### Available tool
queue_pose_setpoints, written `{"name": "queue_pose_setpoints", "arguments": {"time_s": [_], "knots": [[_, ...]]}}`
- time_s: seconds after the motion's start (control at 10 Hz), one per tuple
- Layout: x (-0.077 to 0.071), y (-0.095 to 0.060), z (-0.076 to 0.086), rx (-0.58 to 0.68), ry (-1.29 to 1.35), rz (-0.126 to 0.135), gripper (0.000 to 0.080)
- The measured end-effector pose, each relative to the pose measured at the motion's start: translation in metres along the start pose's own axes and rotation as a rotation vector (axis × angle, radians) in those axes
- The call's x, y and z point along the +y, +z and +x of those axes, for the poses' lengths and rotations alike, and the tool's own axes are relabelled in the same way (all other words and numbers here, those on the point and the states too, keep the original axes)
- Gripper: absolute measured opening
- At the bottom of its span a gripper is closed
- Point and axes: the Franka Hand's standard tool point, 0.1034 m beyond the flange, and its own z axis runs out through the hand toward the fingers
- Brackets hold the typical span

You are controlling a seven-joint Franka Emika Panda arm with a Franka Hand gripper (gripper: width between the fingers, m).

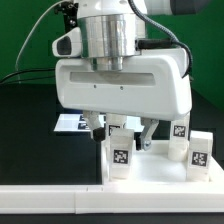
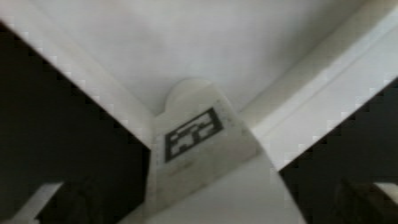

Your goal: Assemble square table

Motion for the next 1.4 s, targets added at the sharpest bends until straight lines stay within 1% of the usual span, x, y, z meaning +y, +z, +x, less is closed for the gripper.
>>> {"name": "queue_pose_setpoints", "arguments": {"time_s": [0.1,0.2,0.3,0.4,0.5,0.6,0.7,0.8,0.9,1.1,1.2,1.3,1.4], "knots": [[0.0006,0.0,0.0004,0.0,-0.069,0.0,0.0649],[0.0006,0.0006,0.0014,0.009,-0.227,-0.011,0.0649],[-0.0019,0.002,0.0021,0.022,-0.456,-0.019,0.0649],[-0.0024,0.0025,0.0014,0.021,-0.431,-0.015,0.0649],[-0.0019,0.0024,0.0018,0.021,-0.432,-0.016,0.0521],[-0.0019,0.0025,0.0018,0.021,-0.412,-0.015,0.0521],[-0.0021,0.0026,0.0015,0.021,-0.324,-0.014,0.0384],[-0.0013,0.0027,0.0021,0.022,-0.236,-0.014,0.0284],[-0.0007,0.0024,0.0026,0.024,-0.135,-0.015,0.0284],[0.0004,0.0024,0.0017,0.037,0.136,-0.029,0.0284],[0.0013,0.0031,-0.0014,0.043,0.373,-0.027,0.0284],[0.0013,0.0032,-0.0046,0.043,0.625,-0.021,0.0284],[0.0013,0.0036,-0.0037,0.027,0.804,-0.021,0.0284]]}}
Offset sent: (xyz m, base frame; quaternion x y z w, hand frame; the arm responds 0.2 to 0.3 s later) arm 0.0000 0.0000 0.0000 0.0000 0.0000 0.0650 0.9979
